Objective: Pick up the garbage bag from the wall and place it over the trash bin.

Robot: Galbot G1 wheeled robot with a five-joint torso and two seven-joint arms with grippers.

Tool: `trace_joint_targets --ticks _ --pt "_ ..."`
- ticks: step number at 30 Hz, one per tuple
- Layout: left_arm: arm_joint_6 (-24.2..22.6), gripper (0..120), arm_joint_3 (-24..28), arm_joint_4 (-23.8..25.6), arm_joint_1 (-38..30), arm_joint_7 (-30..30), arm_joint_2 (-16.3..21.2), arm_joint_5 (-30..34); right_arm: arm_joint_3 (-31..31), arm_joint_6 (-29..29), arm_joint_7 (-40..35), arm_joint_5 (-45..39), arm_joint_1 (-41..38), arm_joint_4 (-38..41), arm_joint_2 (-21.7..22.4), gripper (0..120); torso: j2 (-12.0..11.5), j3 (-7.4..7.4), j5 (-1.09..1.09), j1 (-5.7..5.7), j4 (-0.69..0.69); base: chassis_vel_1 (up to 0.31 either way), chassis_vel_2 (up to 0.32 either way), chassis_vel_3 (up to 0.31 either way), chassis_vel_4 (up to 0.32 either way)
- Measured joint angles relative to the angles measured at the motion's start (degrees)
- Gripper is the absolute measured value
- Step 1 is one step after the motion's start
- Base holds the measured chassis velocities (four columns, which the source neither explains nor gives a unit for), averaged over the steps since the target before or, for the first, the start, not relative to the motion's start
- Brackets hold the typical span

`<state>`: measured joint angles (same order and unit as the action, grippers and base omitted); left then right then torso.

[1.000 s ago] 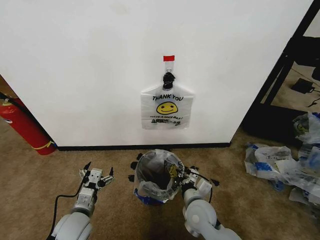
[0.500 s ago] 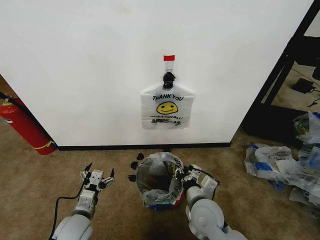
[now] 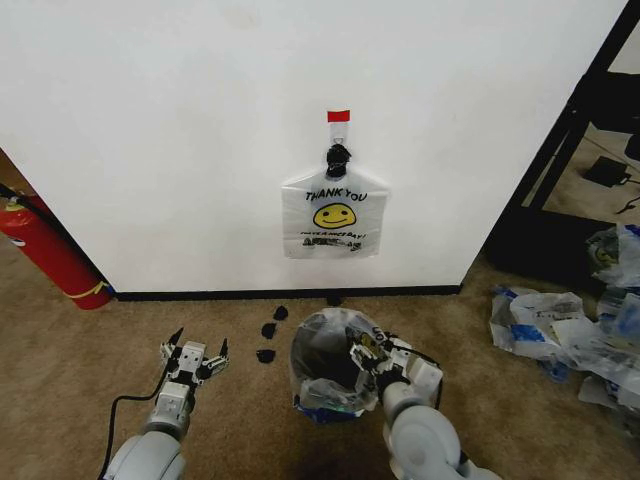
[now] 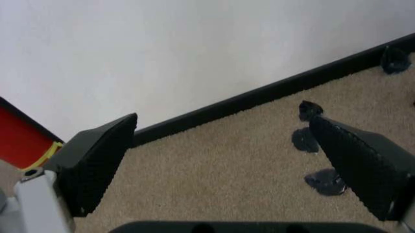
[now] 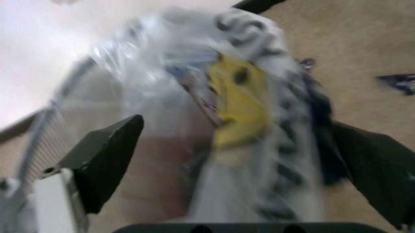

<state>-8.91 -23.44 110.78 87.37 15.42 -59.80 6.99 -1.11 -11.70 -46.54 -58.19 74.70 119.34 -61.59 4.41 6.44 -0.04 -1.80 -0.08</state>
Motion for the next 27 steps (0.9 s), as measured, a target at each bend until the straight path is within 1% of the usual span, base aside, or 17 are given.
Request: trace_joint_targets --ticks 4,6,9,10,11,12,13,14,15,16,17,19,20,21,22,25,27 --pt "0.13 100 0.14 -0.45 -0.13 -0.10 -0.07 -0.17 1.45 -0.37 -0.26 -0.06 2.26 2.99 3.33 100 0.00 0.00 0.00 0.00 -0.01 0.000 0.000 0.000 0.000" --pt "0.23 100 0.15 -0.48 -0.13 -0.14 -0.08 -0.17 1.74 -0.03 0.29 -0.05 2.57 3.60 3.61 100 0.00 0.00 -0.01 0.00 -0.01 0.000 0.000 0.000 0.000" --pt "1.62 100 0.13 -0.34 -0.31 -0.24 -0.54 0.17 2.40 4.35 5.90 2.05 2.76 4.18 3.57 100 0.00 0.00 0.00 0.00 0.00 0.000 0.000 0.000 0.000" --pt "2.18 100 0.00 0.04 -0.51 -0.55 -0.93 0.74 2.48 7.79 9.69 4.13 2.61 3.43 3.37 100 0.00 0.00 -0.01 0.00 0.00 0.000 0.000 0.000 0.000" --pt "2.90 100 -0.40 0.99 -0.99 -1.11 -1.73 2.00 2.69 13.65 15.32 8.21 2.29 1.46 3.05 100 0.00 0.00 -0.02 0.00 0.02 0.000 0.000 0.000 0.000" --pt "3.59 100 -1.08 2.49 -1.74 -1.62 -2.73 4.35 3.32 20.22 22.28 13.29 1.63 -1.46 2.38 100 0.00 0.00 -0.01 0.00 -0.01 0.000 0.000 0.000 0.000" --pt "3.59 100 -1.08 2.49 -1.74 -1.62 -2.73 4.35 3.32 20.22 22.28 13.29 1.63 -1.46 2.38 100 0.00 0.00 -0.01 0.00 -0.01 0.000 0.000 0.000 0.000" --pt "4.03 100 -1.69 3.85 -2.31 -1.96 -3.67 6.59 4.26 26.15 28.99 17.55 0.78 -4.22 1.60 100 0.00 0.00 0.03 0.00 -0.02 0.000 0.000 0.000 0.000" --pt "4.30 100 -2.28 5.26 -2.65 -2.43 -4.60 8.70 5.25 30.01 33.24 20.73 0.01 -6.03 0.96 100 0.00 0.00 0.05 0.00 -0.02 0.000 0.000 0.000 0.000" --pt "4.69 100 -3.19 7.61 -2.92 -3.32 -6.24 11.31 7.24 33.79 37.20 25.57 -0.96 -7.78 -0.05 100 0.00 0.01 0.03 0.00 0.00 0.000 0.000 0.000 0.000" --pt "5.09 100 -4.08 9.57 -2.95 -4.16 -7.92 12.50 9.09 35.59 39.03 29.51 -1.39 -8.49 -0.87 100 0.00 0.00 0.01 0.00 0.00 0.000 0.000 0.000 0.000" --pt "6.45 100 -5.38 12.83 -2.48 -5.95 -11.37 12.07 13.27 36.48 40.29 37.75 -1.17 -8.65 -2.33 100 0.00 0.00 0.03 0.00 0.01 0.000 0.000 0.000 0.000" --pt "6.45 100 -5.38 12.83 -2.48 -5.95 -11.37 12.07 13.27 36.48 40.29 37.75 -1.17 -8.65 -2.33 100 0.00 0.00 0.03 0.00 0.01 0.000 0.000 0.000 0.000" --pt "7.20 100 -5.59 13.48 -2.09 -6.62 -12.44 11.11 14.47 35.95 40.21 40.00 -0.48 -8.42 -2.58 100 0.00 0.00 0.00 0.00 0.02 0.000 0.000 0.000 0.000" --pt "8.52 100 -5.78 14.14 -1.35 -7.66 -13.91 9.04 15.39 35.07 39.65 41.56 0.70 -7.97 -2.70 100 0.00 0.00 -0.01 0.00 0.00 0.000 0.000 0.000 0.000" --pt "11.20 100 -5.81 14.89 0.19 -9.53 -16.37 4.54 16.24 32.68 36.26 42.46 3.77 -6.83 -2.82 100 0.00 0.00 0.01 0.00 -0.01 0.000 0.000 0.000 0.000" --pt "12.38 100 -5.99 15.24 0.89 -10.87 -17.87 2.12 18.14 31.51 35.06 42.13 6.16 -5.81 -3.08 100 0.00 0.00 0.01 0.00 0.00 0.000 0.000 0.000 0.000"
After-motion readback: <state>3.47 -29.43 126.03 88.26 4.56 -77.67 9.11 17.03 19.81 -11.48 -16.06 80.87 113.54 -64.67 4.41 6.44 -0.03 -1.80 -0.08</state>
